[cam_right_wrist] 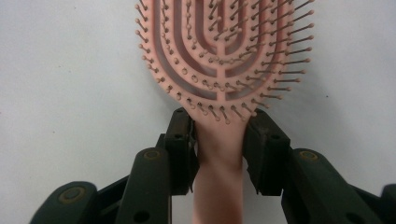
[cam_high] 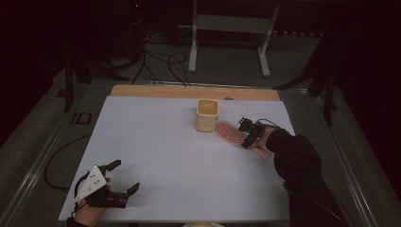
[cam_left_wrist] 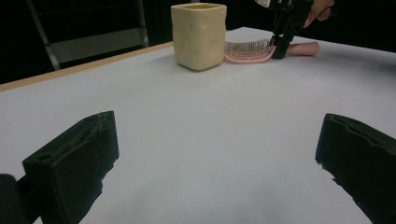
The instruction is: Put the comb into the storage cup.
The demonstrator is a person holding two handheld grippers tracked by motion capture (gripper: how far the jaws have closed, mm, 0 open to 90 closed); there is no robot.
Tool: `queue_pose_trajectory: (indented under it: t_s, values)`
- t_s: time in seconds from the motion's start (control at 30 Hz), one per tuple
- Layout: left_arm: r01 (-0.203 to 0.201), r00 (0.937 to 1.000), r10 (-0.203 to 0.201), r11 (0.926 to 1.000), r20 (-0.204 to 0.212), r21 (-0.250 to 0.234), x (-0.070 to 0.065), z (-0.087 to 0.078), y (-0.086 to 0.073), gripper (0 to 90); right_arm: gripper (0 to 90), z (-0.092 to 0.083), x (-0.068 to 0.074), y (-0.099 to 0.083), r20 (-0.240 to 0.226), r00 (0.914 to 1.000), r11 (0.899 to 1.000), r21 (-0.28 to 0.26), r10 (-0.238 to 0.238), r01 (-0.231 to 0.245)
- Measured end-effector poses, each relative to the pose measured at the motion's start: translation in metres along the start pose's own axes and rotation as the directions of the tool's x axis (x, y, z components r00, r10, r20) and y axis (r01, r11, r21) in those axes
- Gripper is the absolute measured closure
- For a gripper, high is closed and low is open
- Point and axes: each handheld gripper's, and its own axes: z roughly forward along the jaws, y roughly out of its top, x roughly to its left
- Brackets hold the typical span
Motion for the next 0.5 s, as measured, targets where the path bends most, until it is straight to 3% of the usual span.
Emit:
queue_pose_trajectory:
  t_s: [0.07,0.2,0.23,0.37,0.5]
  values:
    - [0.0,1.0,0.0,1.0,0.0,0.001,0.0,0.0,0.0,0.3,64.6,0.0003,0.0014,0.0003,0.003,0.9999,1.0,0.003,0.014,-0.014]
    - [0.0,1.0,0.0,1.0,0.0,0.001,-0.0001,-0.0001,-0.0001,0.3,66.9,-0.0001,0.0032,-0.0002,0.009,0.9999,1.0,0.001,-0.01,0.01]
    - [0.0,1.0,0.0,1.0,-0.001,0.002,-0.0001,0.0,-0.0001,0.3,67.5,0.0002,0.0031,-0.0005,0.014,0.9997,1.0,0.002,0.019,-0.019]
    - [0.0,1.0,0.0,1.0,-0.001,0.001,-0.0002,-0.0002,-0.0001,0.3,68.9,0.0002,0.0053,-0.0016,0.024,0.9992,0.999,-0.005,0.033,-0.033]
    - [0.003,1.0,-0.003,1.0,-0.001,0.002,0.0,0.0001,-0.0004,0.3,69.8,-0.0004,0.0076,-0.0087,0.035,0.9987,0.998,-0.057,0.037,-0.035]
